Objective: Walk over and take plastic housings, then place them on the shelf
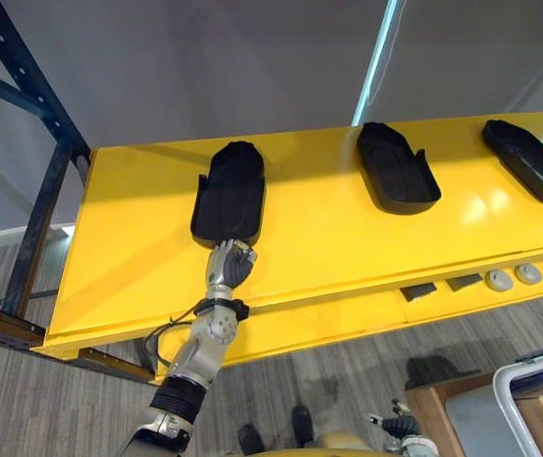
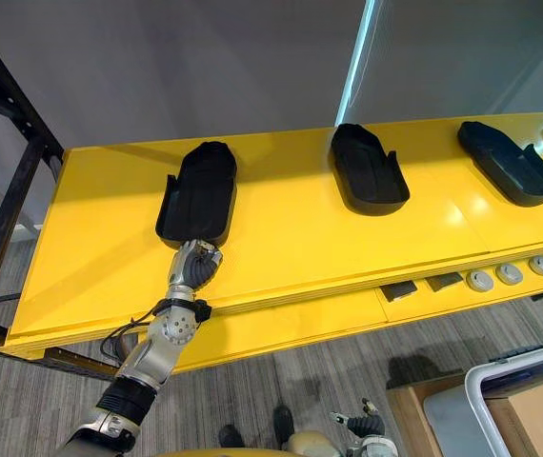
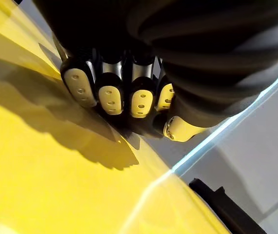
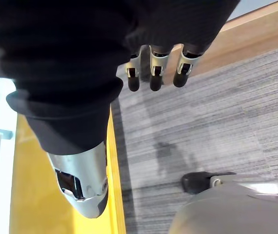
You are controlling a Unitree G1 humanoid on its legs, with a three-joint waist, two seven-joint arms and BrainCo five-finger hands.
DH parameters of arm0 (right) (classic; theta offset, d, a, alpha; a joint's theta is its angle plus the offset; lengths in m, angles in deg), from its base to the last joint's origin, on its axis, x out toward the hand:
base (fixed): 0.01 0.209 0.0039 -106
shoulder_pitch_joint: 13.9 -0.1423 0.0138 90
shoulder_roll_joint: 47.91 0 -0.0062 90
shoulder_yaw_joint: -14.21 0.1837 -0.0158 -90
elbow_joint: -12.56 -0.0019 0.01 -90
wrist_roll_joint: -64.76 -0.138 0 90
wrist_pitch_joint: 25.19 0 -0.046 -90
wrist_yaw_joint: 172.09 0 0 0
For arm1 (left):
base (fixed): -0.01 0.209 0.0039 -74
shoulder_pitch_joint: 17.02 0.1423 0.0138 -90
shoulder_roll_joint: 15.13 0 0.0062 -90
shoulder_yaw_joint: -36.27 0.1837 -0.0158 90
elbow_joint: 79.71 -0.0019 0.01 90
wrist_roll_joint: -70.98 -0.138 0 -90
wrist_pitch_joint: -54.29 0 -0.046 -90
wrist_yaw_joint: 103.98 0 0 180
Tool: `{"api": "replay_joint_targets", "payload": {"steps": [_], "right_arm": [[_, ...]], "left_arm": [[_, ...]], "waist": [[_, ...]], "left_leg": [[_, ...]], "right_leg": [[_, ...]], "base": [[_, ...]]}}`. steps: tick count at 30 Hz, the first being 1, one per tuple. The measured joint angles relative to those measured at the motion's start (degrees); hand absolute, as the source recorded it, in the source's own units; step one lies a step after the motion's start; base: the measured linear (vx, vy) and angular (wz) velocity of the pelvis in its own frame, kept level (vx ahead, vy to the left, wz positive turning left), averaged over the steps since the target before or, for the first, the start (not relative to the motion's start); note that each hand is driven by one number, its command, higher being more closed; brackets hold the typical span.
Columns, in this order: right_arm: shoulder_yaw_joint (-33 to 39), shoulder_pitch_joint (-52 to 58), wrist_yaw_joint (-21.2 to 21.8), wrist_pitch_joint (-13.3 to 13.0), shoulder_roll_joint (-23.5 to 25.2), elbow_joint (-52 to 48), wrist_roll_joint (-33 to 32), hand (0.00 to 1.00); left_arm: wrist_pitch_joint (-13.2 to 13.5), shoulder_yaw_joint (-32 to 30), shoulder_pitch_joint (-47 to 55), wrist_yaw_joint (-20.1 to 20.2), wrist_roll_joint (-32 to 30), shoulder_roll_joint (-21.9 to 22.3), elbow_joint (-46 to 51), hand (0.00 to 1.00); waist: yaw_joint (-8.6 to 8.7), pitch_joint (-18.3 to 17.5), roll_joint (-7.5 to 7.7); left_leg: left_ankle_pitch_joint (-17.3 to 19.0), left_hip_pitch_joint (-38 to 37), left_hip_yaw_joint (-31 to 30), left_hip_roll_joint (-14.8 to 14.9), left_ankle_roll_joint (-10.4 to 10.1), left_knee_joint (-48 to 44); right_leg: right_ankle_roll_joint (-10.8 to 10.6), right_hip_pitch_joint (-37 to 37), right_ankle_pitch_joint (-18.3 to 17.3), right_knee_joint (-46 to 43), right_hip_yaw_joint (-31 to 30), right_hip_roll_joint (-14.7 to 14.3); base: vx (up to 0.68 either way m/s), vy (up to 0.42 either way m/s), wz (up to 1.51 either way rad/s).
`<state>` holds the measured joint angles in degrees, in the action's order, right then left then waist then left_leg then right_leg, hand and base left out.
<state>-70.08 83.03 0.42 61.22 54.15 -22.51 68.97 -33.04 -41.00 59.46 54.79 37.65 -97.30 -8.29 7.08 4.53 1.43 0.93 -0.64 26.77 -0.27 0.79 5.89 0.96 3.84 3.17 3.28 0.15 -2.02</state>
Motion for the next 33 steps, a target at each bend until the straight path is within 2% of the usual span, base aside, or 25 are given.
{"api": "replay_joint_targets", "payload": {"steps": [6,12,16,23,25,27,30,31,33], "right_arm": [[0.0,-0.1,0.0,0.0,0.2,-0.1,0.6,0.0],[0.0,-0.2,0.1,0.1,0.3,0.0,0.6,0.0],[0.0,-0.3,0.1,0.1,0.3,0.2,0.6,0.0],[0.0,0.1,0.2,0.0,-0.1,0.6,0.4,0.0],[0.0,0.2,0.2,0.0,-0.3,1.2,0.3,0.0],[0.0,0.2,0.2,-0.1,-0.7,2.2,0.3,0.0],[0.2,1.5,0.1,-0.1,-1.1,2.3,-0.3,0.0],[0.3,1.7,0.1,-0.1,-1.1,2.6,-0.4,0.0],[0.5,2.1,0.0,-0.2,-1.0,2.7,-0.9,0.0]], "left_arm": [[-1.1,-2.3,-2.3,1.2,3.2,0.0,-0.8,1.0],[-1.1,-1.5,-2.7,1.7,6.4,0.1,0.5,1.0],[-0.5,-0.4,0.5,2.5,8.5,-0.1,9.9,1.0],[5.2,-0.1,6.4,3.1,10.5,-0.3,32.8,1.0],[7.5,-3.7,9.4,3.2,11.7,-0.6,40.6,1.0],[9.3,-8.4,11.8,1.6,13.5,-0.4,45.1,1.0],[11.6,-18.2,13.1,-4.0,16.3,0.5,48.1,1.0],[11.8,-22.3,14.1,-6.8,16.8,1.0,48.7,1.0],[11.8,-26.6,16.4,-10.7,17.7,2.5,48.8,1.0]], "waist": [[0.12,0.2,0.23],[0.04,0.3,0.4],[-0.06,0.4,0.4],[-1.62,0.5,0.15],[-1.76,0.7,-0.03],[-2.1,0.7,-0.29],[-3.36,0.9,-0.64],[-3.47,0.9,-0.63],[-4.15,0.9,-0.63]], "left_leg": [[-0.2,0.0,-0.2,-0.1,0.2,0.0],[-0.3,-0.1,-1.7,-0.2,0.5,0.0],[-0.4,-0.2,-2.5,-0.2,0.6,0.0],[-0.3,-0.8,-3.9,-0.2,0.6,0.0],[-0.1,-1.0,-4.7,-0.2,0.7,0.0],[-0.1,-1.3,-4.9,-0.2,0.7,0.0],[-0.1,-1.2,-6.0,-0.2,0.7,0.0],[-0.2,-1.4,-6.6,-0.2,0.7,0.0],[-0.1,-1.9,-7.1,-0.1,0.7,0.0]], "right_leg": [[0.0,0.0,0.0,0.0,0.2,0.1],[0.0,-0.6,0.0,0.0,1.6,0.3],[0.0,-1.0,0.0,0.0,2.6,0.3],[0.0,-1.9,0.0,-0.2,2.8,0.4],[0.0,-2.3,0.0,-0.2,3.2,0.4],[0.1,-2.6,0.0,-0.3,3.4,0.4],[0.1,-2.9,0.0,-0.4,4.4,0.5],[0.1,-3.3,0.0,-0.4,4.7,0.5],[0.1,-4.1,0.0,-0.3,4.8,0.4]], "base": [[0.0,0.0,0.0],[0.02,-0.013,0.12],[0.02,-0.015,0.11],[-0.02,-0.013,0.07],[-0.04,-0.021,0.12],[-0.04,-0.021,0.09],[-0.02,-0.021,0.17],[-0.01,-0.021,0.27],[0.0,-0.013,0.18]]}}
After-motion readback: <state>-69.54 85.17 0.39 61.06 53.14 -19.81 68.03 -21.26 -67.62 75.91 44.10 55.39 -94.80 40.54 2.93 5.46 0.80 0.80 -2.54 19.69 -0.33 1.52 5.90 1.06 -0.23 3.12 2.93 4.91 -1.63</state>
